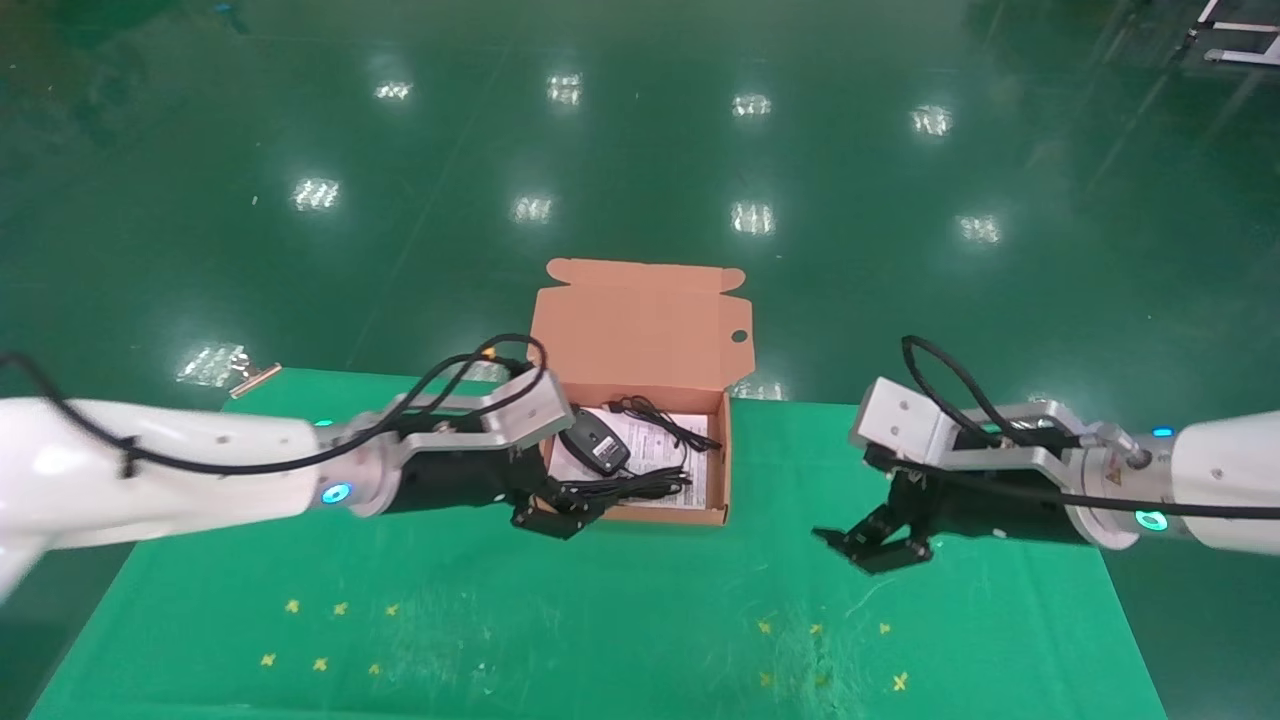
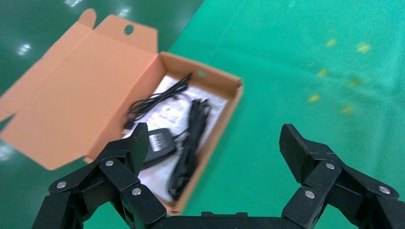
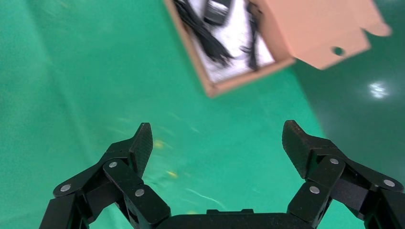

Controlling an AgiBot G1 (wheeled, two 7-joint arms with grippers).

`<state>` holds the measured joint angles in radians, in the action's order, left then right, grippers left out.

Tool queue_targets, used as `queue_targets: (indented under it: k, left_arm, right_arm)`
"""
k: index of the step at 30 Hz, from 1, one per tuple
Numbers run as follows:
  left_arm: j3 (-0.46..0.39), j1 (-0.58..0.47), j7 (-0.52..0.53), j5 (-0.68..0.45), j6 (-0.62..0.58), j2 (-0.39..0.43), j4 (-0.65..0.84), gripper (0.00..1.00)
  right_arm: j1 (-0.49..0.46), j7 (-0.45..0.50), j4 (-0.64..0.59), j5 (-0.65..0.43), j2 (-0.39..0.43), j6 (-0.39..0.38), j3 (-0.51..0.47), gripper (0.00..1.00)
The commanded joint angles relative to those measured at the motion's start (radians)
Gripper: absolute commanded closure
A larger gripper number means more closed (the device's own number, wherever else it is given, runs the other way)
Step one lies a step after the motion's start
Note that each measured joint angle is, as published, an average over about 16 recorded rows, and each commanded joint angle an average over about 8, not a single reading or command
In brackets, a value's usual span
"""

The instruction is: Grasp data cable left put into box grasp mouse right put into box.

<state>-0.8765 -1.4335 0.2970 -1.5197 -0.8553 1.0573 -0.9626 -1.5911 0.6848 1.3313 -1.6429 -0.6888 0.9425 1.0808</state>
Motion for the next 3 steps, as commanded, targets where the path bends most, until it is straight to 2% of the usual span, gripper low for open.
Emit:
queue_targets:
  k: [1, 3]
  left_arm:
    - [0.063, 0.038, -0.012, 0.083, -0.067, -0.047, -0.034, 0.0]
    - [0.082, 0.049, -0.015, 0.108, -0.088, -0.061, -0.044, 0.0]
  right_arm:
    - [0.054, -0.052, -0.005, 0.095, 0.008, 0.058, -0.084, 0.0]
    - [0.07, -0.067, -0.006, 0.124, 0.011, 0.075, -0.109, 0.0]
